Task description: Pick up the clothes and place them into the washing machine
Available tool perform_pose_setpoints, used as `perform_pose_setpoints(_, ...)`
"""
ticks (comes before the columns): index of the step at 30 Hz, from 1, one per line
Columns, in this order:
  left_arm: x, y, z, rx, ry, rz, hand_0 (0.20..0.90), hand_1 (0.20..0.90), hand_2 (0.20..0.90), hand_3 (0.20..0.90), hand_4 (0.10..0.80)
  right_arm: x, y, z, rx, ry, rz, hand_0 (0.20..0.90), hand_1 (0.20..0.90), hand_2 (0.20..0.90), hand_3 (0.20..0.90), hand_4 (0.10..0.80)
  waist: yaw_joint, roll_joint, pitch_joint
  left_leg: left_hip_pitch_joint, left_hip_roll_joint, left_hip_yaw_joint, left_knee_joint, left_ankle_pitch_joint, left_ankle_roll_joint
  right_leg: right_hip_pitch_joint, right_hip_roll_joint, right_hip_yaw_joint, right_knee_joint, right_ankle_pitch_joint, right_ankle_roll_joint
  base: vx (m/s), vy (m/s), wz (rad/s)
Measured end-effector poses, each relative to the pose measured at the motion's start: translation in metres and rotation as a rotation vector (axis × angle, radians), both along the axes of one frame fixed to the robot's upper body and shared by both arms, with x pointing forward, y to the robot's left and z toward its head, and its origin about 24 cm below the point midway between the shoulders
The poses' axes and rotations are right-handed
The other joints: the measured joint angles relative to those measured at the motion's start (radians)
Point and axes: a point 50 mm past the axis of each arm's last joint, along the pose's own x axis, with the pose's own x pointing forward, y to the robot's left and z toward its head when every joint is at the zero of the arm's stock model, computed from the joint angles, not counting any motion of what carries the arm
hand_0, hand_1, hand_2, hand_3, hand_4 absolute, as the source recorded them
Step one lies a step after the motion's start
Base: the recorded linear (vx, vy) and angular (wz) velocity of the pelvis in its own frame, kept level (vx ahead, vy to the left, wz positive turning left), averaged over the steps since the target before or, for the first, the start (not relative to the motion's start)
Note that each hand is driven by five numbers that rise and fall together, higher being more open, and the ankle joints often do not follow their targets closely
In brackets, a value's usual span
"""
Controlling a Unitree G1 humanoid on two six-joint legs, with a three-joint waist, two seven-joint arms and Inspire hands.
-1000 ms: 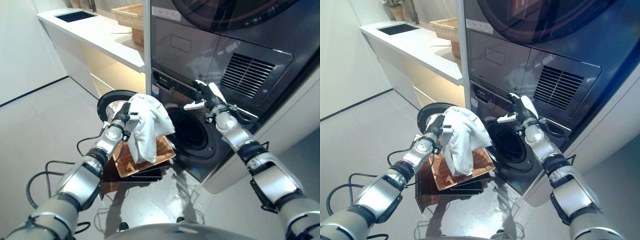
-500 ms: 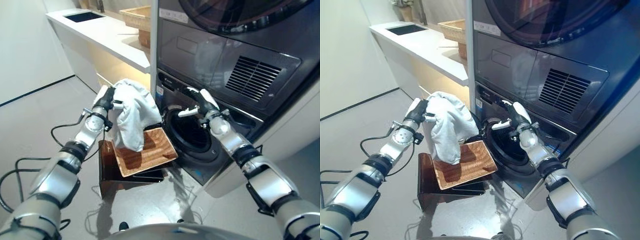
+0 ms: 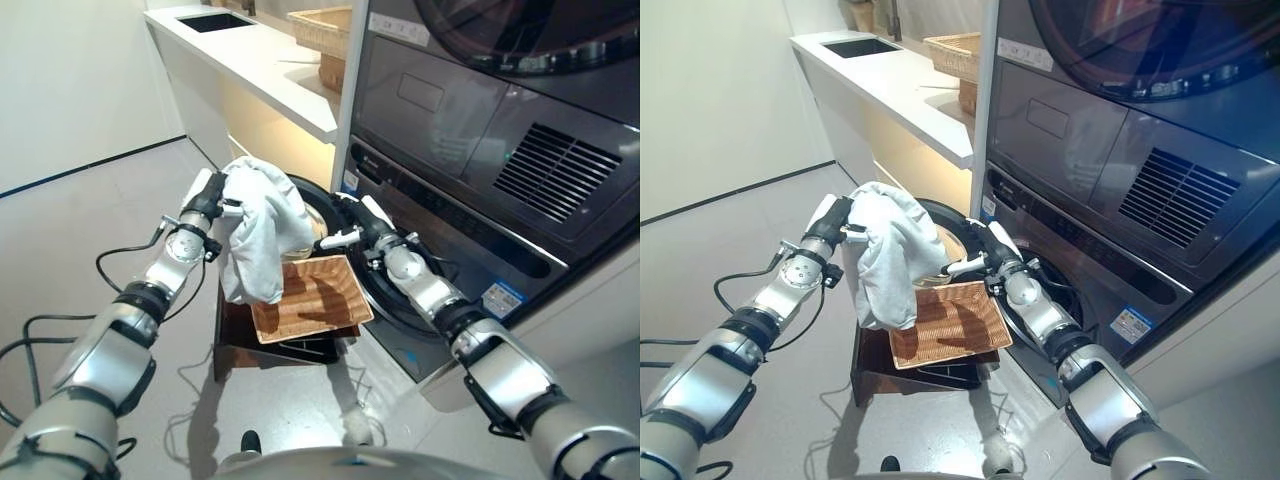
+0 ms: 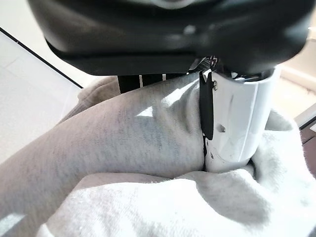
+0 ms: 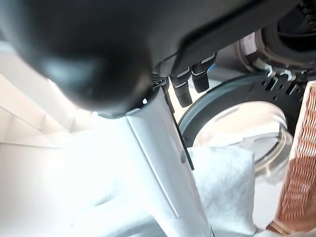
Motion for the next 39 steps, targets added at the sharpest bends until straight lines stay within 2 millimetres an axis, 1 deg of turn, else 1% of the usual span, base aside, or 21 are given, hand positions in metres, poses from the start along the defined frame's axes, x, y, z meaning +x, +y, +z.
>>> perform_pose_setpoints(4,0.0,-0.004,0.0,0.0,-0.004,-0.015,0.2,0.2,0.2,0.2,0.3,-0.002,0.01,-0.002,0.04,0.014,0.012,0.9,0.9,0.9,0.9,0.8,0.0,-0.006,0.003,0.0,0.0,-0.001,0.0,0.0,0.0,0.0,-0.001,0.0,0.0,0.0,0.0,0.0,0.0,0.0)
perform_pose_setpoints(13,0.001,-0.014,-0.001,-0.018,-0.005,-0.04,0.2,0.2,0.2,0.2,0.3,-0.003,0.018,-0.003,0.071,0.028,0.025,0.9,0.9,0.9,0.9,0.8,-0.002,-0.012,0.006,0.0,0.0,-0.001,0.0,0.0,0.001,0.0,-0.001,0.0,0.0,0.0,0.0,0.0,0.0,0.0)
perform_pose_setpoints(17,0.001,-0.024,0.0,-0.036,-0.014,-0.067,0.2,0.2,0.2,0.2,0.3,-0.003,0.018,-0.003,0.075,0.031,0.026,0.9,0.9,0.9,0.9,0.8,-0.002,-0.012,0.006,0.0,0.0,-0.001,0.0,0.0,0.001,0.0,-0.001,0.0,0.0,0.0,0.0,0.0,0.0,0.0)
perform_pose_setpoints(24,0.002,-0.042,0.006,-0.091,-0.037,-0.129,0.2,0.2,0.2,0.2,0.3,-0.006,0.026,-0.006,0.072,0.054,0.067,0.9,0.9,0.9,0.9,0.8,-0.002,-0.012,0.006,0.001,0.0,0.0,0.0,0.0,0.001,0.0,-0.001,0.0,0.0,0.0,0.0,0.0,0.0,0.0)
perform_pose_setpoints(28,0.001,-0.059,0.001,-0.101,-0.022,-0.173,0.2,0.2,0.2,0.2,0.3,-0.006,0.029,-0.008,0.089,0.076,0.062,0.9,0.9,0.9,0.9,0.8,-0.001,-0.012,0.006,0.001,0.0,0.0,0.001,0.0,0.001,0.0,-0.002,0.0,0.0,0.0,0.001,0.0,0.0,0.0)
perform_pose_setpoints(29,0.001,-0.059,0.001,-0.104,-0.022,-0.174,0.2,0.2,0.2,0.2,0.3,-0.005,0.028,-0.009,0.085,0.083,0.057,0.9,0.9,0.9,0.9,0.8,-0.002,-0.012,0.006,0.001,0.0,0.0,0.001,0.0,0.001,0.0,-0.002,0.0,0.0,0.0,0.001,0.0,0.0,0.0)
perform_pose_setpoints(33,0.0,-0.069,-0.001,-0.139,-0.015,-0.19,0.2,0.2,0.2,0.2,0.3,-0.005,0.034,-0.012,0.103,0.109,0.05,0.9,0.9,0.9,0.9,0.8,-0.003,-0.012,0.006,0.001,0.0,0.0,0.001,0.0,0.001,0.0,-0.002,0.0,0.0,0.0,0.001,0.0,0.0,0.0)
perform_pose_setpoints(37,0.0,-0.071,-0.002,-0.146,-0.013,-0.194,0.2,0.2,0.2,0.2,0.3,-0.005,0.037,-0.014,0.1,0.124,0.049,0.9,0.9,0.9,0.9,0.8,-0.002,-0.012,0.006,0.001,0.0,0.0,0.001,0.0,0.001,0.0,-0.002,0.0,0.0,0.0,0.001,0.0,0.0,0.0)
perform_pose_setpoints(39,-0.001,-0.075,-0.001,-0.133,-0.014,-0.216,0.2,0.2,0.2,0.2,0.3,-0.005,0.042,-0.015,0.114,0.137,0.049,0.9,0.9,0.9,0.9,0.8,0.001,-0.012,0.006,0.001,0.0,0.0,0.001,0.0,0.001,0.0,-0.002,0.0,0.0,0.0,0.001,0.0,0.0,0.0)
